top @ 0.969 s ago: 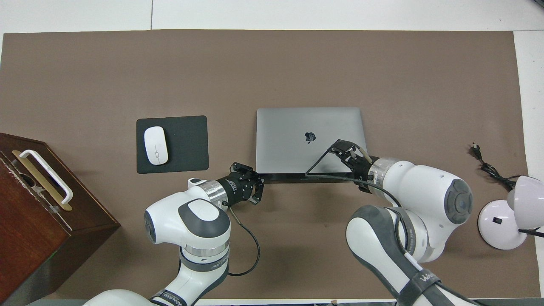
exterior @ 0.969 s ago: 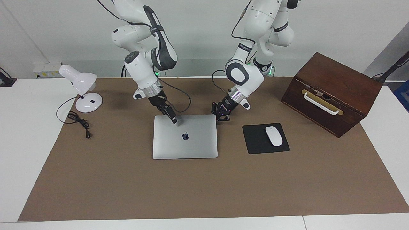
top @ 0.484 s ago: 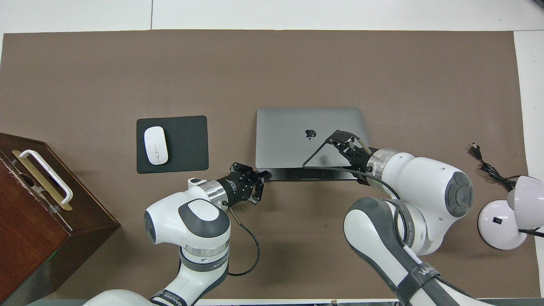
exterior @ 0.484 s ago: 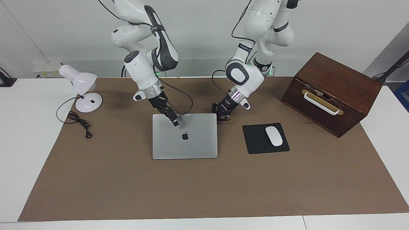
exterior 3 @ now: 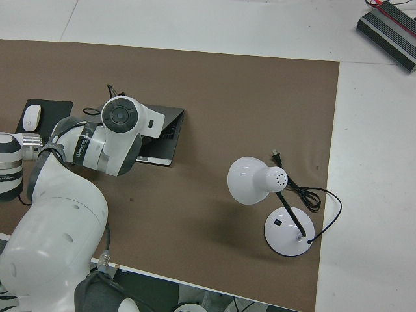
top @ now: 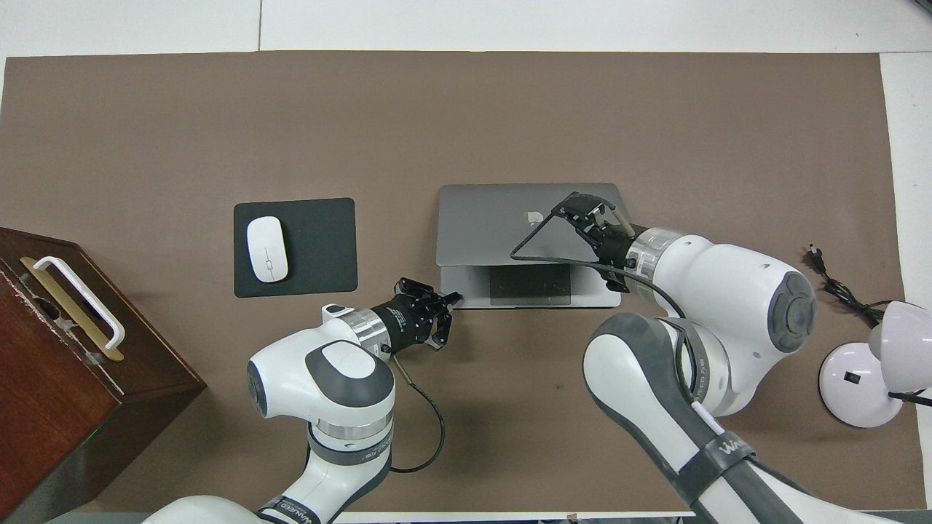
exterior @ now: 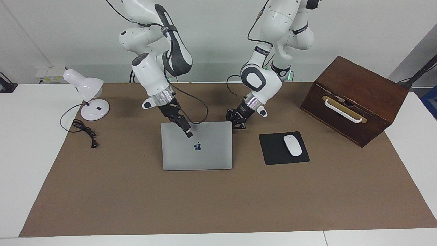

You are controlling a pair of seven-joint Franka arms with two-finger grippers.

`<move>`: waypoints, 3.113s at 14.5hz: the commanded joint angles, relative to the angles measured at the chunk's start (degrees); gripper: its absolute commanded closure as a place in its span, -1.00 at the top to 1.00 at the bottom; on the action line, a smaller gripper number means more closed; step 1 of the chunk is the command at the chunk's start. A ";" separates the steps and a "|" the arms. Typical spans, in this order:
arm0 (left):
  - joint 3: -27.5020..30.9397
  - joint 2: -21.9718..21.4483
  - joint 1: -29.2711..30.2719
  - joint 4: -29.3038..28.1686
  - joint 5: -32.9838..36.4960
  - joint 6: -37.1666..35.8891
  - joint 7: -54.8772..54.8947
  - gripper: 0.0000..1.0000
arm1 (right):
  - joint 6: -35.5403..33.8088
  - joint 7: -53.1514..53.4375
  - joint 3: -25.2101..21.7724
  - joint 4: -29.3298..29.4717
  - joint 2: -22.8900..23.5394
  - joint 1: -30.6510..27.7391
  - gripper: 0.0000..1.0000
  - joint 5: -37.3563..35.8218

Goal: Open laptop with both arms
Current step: 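Lift the silver laptop lid upward and away with the right gripper, then push the lid farther open with the right gripper to stand upright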

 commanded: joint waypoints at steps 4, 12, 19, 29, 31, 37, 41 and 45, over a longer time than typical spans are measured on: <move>0.58 2.64 -0.44 1.09 -1.49 1.62 2.51 -1.00 | 0.61 -5.39 -0.69 6.39 4.19 -0.01 1.00 2.93; 0.58 2.64 -0.35 1.09 -1.49 1.62 2.51 -1.00 | -0.88 -7.85 -2.71 11.32 6.21 -0.10 1.00 2.93; 0.58 2.64 -0.35 1.09 -1.49 1.62 2.60 -1.00 | -2.90 -9.51 -4.65 15.89 8.41 -0.19 1.00 3.46; 0.58 2.64 -0.35 1.09 -1.49 1.62 2.60 -1.00 | -7.82 -15.58 -7.81 20.47 10.43 -0.28 1.00 7.85; 0.58 2.64 -0.35 1.09 -1.49 1.62 2.60 -1.00 | -8.09 -16.98 -8.51 20.56 10.70 -0.36 1.00 7.86; 0.58 2.64 -0.35 1.09 -1.49 1.62 2.60 -1.00 | -8.97 -17.78 -9.48 22.31 12.45 -0.45 1.00 8.03; 0.58 2.64 -0.35 1.09 -1.49 1.62 2.68 -1.00 | -9.06 -17.78 -9.57 23.45 13.68 -0.54 1.00 8.03; 0.58 2.64 -0.35 1.09 -1.49 1.62 2.60 -1.00 | -9.15 -18.74 -10.10 24.25 14.48 -0.54 1.00 10.04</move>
